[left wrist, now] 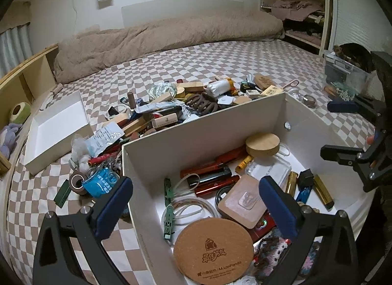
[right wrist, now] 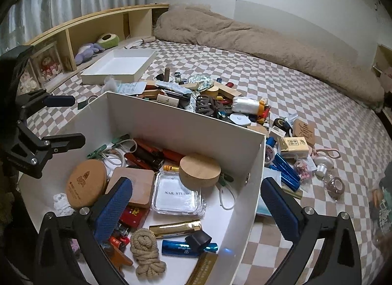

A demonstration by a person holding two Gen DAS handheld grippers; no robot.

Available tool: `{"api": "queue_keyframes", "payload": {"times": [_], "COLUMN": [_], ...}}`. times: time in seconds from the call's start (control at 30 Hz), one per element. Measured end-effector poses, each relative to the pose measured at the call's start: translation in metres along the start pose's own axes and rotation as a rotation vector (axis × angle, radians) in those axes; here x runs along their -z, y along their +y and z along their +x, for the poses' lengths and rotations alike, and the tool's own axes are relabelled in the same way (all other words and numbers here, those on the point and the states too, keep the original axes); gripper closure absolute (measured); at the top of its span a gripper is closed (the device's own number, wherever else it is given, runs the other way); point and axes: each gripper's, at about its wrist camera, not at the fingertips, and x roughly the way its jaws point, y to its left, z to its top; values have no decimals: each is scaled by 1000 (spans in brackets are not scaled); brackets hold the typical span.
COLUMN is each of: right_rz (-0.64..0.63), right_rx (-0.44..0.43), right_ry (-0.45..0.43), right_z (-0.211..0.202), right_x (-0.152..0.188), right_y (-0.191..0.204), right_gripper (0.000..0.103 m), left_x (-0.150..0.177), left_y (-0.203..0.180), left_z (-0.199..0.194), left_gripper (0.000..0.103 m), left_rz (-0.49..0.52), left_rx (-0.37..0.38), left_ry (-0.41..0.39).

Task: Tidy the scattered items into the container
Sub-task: 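Move both open tools back from the box toward the pile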

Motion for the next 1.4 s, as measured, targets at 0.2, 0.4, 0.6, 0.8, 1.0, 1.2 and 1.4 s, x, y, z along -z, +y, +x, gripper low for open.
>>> {"api": "queue_keyframes", "payload": {"times": [0.2,0.4,0.6,0.8,1.0,1.2,1.4], "right_rz": [16,29,41,83,150,278,356], "right_rx": [-20,-14,7,33,68,109,186], "right_ry": [-31,-82,-160,-235,-329,-428,-446], "right_z": [-10,-24,-42,-55,-72,-86,-82], "right_x": [-10,-25,-45,-60,-70,-65,-55], "right_y": [-4,-11,-23,-37,-61,-95,-122], "right_gripper": [0,0,0,0,0,0,0], "left_x": [-13,-34,-54,-68,-69,-63,-51], "left_y": [8,23,37,54,79,113,147], "left_z": [-16,-40,-65,-89,-106,-119,-114], "left_gripper": [0,0,0,0,0,0,0], "left_rz": [-16,-53,-67,-116,-166,-282,-378], "left_rx": [-16,-39,-64,-81,-121,-204,-276], "left_ry": [-47,-117,-203,-301,-357,-409,-396]}}
